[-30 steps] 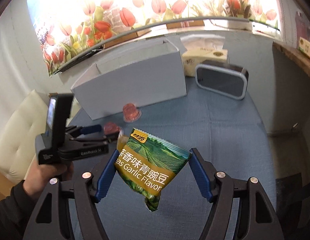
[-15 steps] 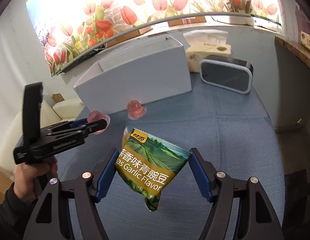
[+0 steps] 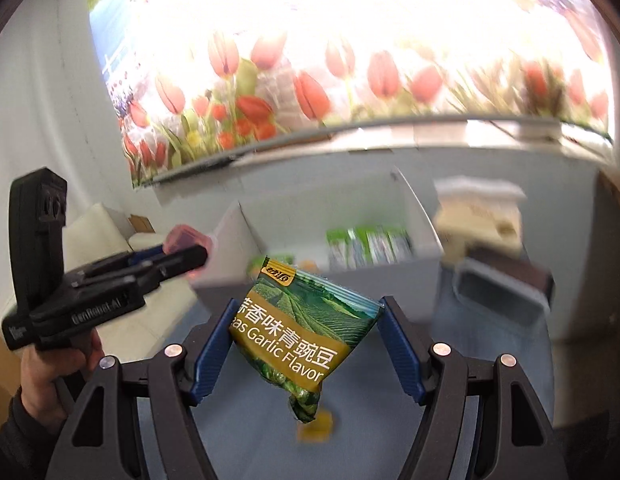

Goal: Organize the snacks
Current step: 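Carry the packet and pink jelly cup into the white box and release both, then grasp a yellow jelly cup with the right tool while the left grasps a pink jelly cup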

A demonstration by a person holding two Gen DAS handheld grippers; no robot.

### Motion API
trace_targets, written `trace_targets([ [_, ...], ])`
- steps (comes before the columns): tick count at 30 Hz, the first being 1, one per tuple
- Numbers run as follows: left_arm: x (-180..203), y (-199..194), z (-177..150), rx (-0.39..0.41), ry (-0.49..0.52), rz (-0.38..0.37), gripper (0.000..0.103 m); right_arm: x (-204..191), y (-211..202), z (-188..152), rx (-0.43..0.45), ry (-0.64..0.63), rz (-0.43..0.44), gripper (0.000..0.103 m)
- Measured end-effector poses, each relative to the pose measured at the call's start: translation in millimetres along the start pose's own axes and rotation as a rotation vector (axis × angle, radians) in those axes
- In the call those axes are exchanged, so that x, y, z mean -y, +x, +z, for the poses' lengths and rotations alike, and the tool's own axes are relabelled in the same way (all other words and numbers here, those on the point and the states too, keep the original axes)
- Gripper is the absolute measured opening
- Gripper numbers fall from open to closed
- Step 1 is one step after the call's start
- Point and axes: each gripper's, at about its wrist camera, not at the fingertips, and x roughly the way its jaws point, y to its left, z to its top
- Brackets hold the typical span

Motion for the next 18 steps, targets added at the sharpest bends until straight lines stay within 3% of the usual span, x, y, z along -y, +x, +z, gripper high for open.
trace_targets([
  [8, -34, 50, 30, -0.04, 0.007, 0.039, 0.048, 1, 72, 64, -0.039, -0.052, -0.023, 0.075],
  [14, -48, 81, 16, -0.106, 0.002, 0.079, 0.049, 20, 131, 62, -0.142, -0.019, -0.013, 0.076],
  [15, -50, 85, 13, -0.114, 0.01, 0.099, 0.052, 23, 137, 59, -0.164, -0.014, -0.022, 0.077],
  [17, -53, 88, 8, -0.128, 0.01, 0.101, 0.076, 30, 143, 55, -0.174, 0.006, -0.036, 0.087],
  [18, -55, 89, 6, -0.131, 0.012, 0.116, 0.098, 35, 143, 53, -0.168, 0.021, -0.042, 0.093],
])
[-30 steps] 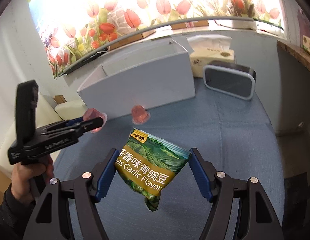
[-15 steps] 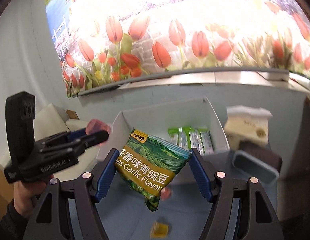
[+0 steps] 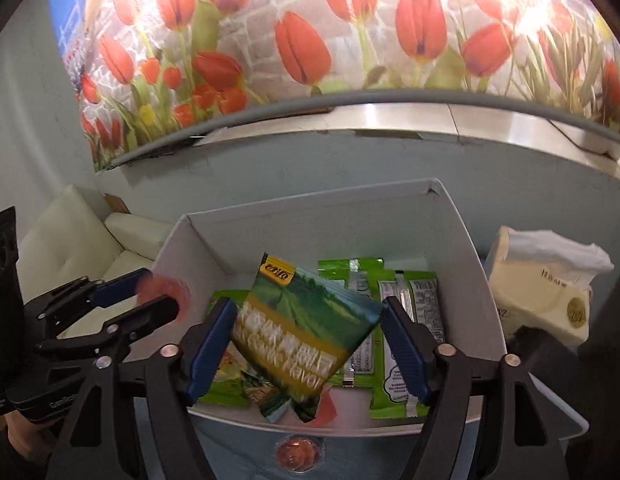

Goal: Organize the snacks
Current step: 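Grasp a yellow jelly cup with the right tool while the left grasps a pink jelly cup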

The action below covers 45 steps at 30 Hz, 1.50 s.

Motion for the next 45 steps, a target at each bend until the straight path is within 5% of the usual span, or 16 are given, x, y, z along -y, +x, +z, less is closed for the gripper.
trace_targets([
  [3, -5, -4, -5, 0.006, 0.026, 0.025, 0.103, 12, -5, 0, 0.01, 0.039, -0.001, 0.103],
  [14, -14, -35, -12, 0.01, -0.039, 0.001, 0.103, 15, -61, -22, 0.07, 0.037, -0.032, 0.103],
  [22, 15, -74, -49, 0.032, -0.001, -0.009, 0.103, -11, -87, -118, 0.007, 0.046, -0.012, 0.103],
  [26, 29, -95, -83, 0.035, 0.011, -0.028, 0.103, -23, -81, -166, -0.028, 0.06, -0.079, 0.103],
  [35, 31, -112, -136, 0.008, -0.03, -0.018, 0.103, -30, -48, -199, -0.097, 0.065, -0.12, 0.103],
  [37, 28, -112, -143, -0.001, -0.044, -0.028, 0.103, -26, -48, -201, -0.088, 0.08, -0.126, 0.095],
  [40, 23, -108, -150, -0.02, -0.074, -0.024, 0.103, -19, -39, -202, -0.121, 0.104, -0.132, 0.066],
  [42, 21, -107, -153, -0.026, -0.086, -0.023, 0.103, -19, -39, -203, -0.109, 0.101, -0.121, 0.062],
  [45, 21, -102, -155, -0.045, -0.099, -0.026, 0.103, -21, -38, -205, -0.11, 0.089, -0.057, 0.034],
])
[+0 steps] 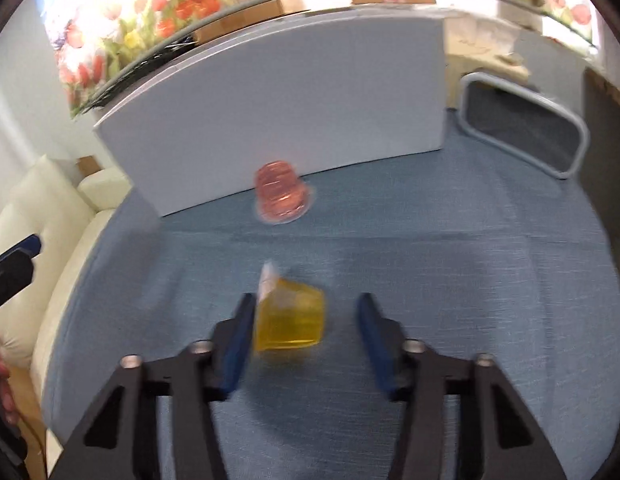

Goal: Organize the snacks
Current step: 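Grasp a yellow jelly cup with the right tool while the left grasps a pink jelly cup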

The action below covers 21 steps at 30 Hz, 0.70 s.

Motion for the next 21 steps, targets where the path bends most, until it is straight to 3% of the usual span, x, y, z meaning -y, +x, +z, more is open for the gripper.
trace_targets([
  [7, 19, 28, 5, -0.036, 0.021, -0.002, 0.103, -3, -27, -10, 0.052, -0.029, 0.023, 0.034],
  [21, 96, 135, 38, -0.074, 0.009, 0.037, 0.103, 21, -113, -51, 0.143, -0.011, 0.02, 0.034],
])
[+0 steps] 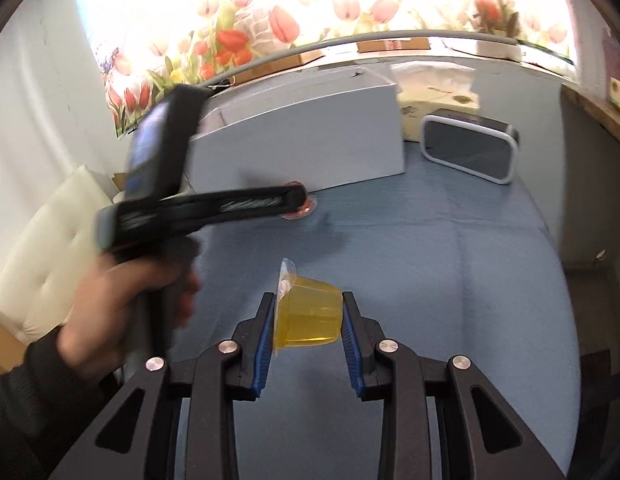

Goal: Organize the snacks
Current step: 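Grasp a yellow jelly cup with the right tool while the left grasps a pink jelly cup, then carry both jelly cups into the white box and open both tools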

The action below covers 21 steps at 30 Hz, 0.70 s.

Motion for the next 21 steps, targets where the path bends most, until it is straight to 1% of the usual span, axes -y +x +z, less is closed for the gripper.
trace_targets([
  [2, 4, 10, 4, -0.008, -0.002, 0.02, 0.098, 7, -4, -4, 0.002, 0.019, 0.011, 0.034],
  [4, 8, 18, 6, -0.015, 0.013, 0.048, 0.081, 13, -5, -9, -0.001, 0.03, 0.018, 0.034],
  [5, 10, 23, 6, -0.025, 0.021, 0.065, 0.078, 15, -5, -10, -0.001, 0.032, 0.019, 0.034],
  [7, 12, 32, 5, -0.05, 0.018, 0.054, 0.06, 20, -3, -11, -0.001, 0.05, 0.034, 0.034],
  [8, 13, 33, 3, -0.046, 0.023, 0.062, 0.058, 22, -4, -12, 0.001, 0.058, 0.042, 0.034],
  [9, 15, 33, 1, -0.027, 0.042, 0.071, 0.05, 23, -4, -13, 0.003, 0.06, 0.042, 0.034],
  [10, 15, 33, 0, -0.019, 0.046, 0.069, 0.047, 23, -3, -13, 0.003, 0.058, 0.041, 0.034],
  [12, 12, 31, 0, -0.004, 0.019, 0.023, 0.046, 23, -3, -13, 0.004, 0.06, 0.045, 0.034],
  [14, 10, 29, 0, 0.005, 0.013, 0.012, 0.046, 24, -2, -14, 0.004, 0.067, 0.051, 0.034],
  [18, 13, 24, -1, 0.015, 0.036, 0.002, 0.046, 21, 0, -15, 0.001, 0.063, 0.058, 0.034],
  [21, 15, 13, -2, 0.038, 0.044, -0.019, 0.046, 22, -2, -14, 0.01, 0.058, 0.06, 0.034],
])
